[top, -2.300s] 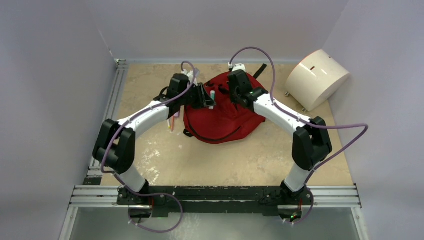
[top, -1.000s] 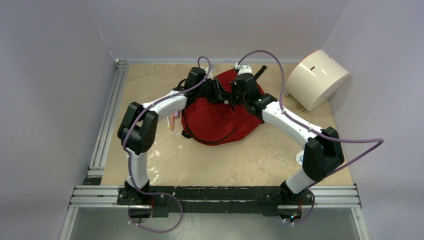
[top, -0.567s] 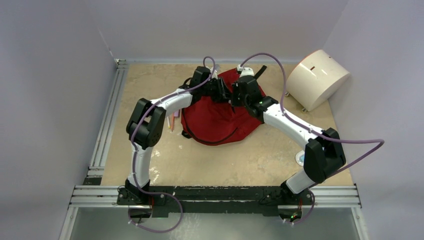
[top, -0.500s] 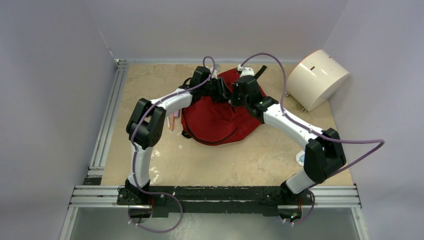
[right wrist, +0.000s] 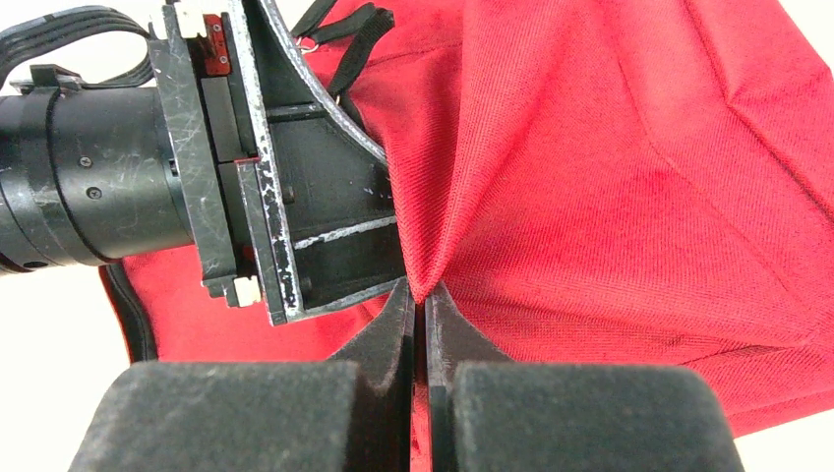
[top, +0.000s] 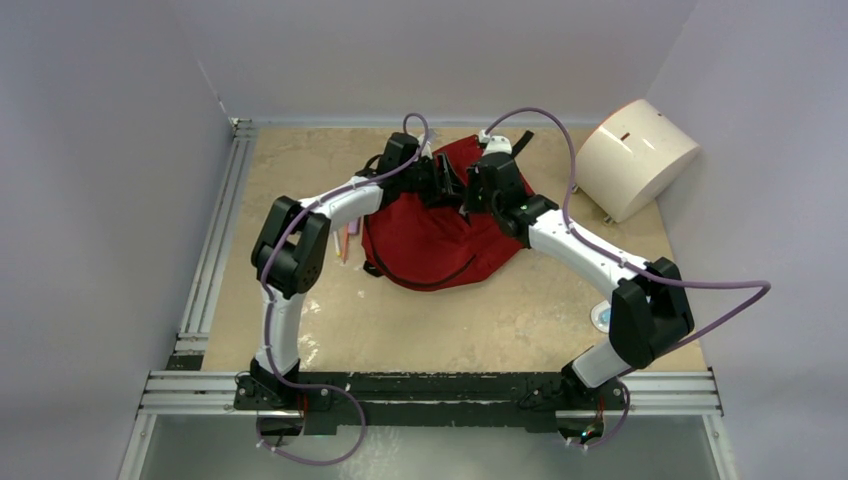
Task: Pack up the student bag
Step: Place the stationery in the student bag, then pick up the stationery from the center of the board.
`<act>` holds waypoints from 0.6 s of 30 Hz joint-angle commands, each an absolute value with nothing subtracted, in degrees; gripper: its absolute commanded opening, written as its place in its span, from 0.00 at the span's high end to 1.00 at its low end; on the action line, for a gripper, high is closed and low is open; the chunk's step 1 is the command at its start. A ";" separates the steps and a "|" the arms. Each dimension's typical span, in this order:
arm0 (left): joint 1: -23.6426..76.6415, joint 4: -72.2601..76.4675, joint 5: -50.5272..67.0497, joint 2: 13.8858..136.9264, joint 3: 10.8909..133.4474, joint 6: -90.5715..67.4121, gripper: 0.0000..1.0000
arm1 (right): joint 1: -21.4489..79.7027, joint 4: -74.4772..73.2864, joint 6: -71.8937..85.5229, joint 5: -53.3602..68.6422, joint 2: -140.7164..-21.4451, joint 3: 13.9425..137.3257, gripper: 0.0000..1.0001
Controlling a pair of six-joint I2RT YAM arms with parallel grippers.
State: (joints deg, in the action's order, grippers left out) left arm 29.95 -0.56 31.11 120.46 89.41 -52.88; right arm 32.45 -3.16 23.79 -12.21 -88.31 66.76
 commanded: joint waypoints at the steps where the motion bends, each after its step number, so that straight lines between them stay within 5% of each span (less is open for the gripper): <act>1: 31.09 0.40 31.68 113.39 89.43 -50.17 0.46 | 33.84 1.13 26.53 -7.24 -86.13 66.55 1.00; 18: 26.76 -17.34 12.48 90.27 73.02 -38.25 0.50 | 33.82 3.43 28.28 -12.52 -84.77 64.69 1.00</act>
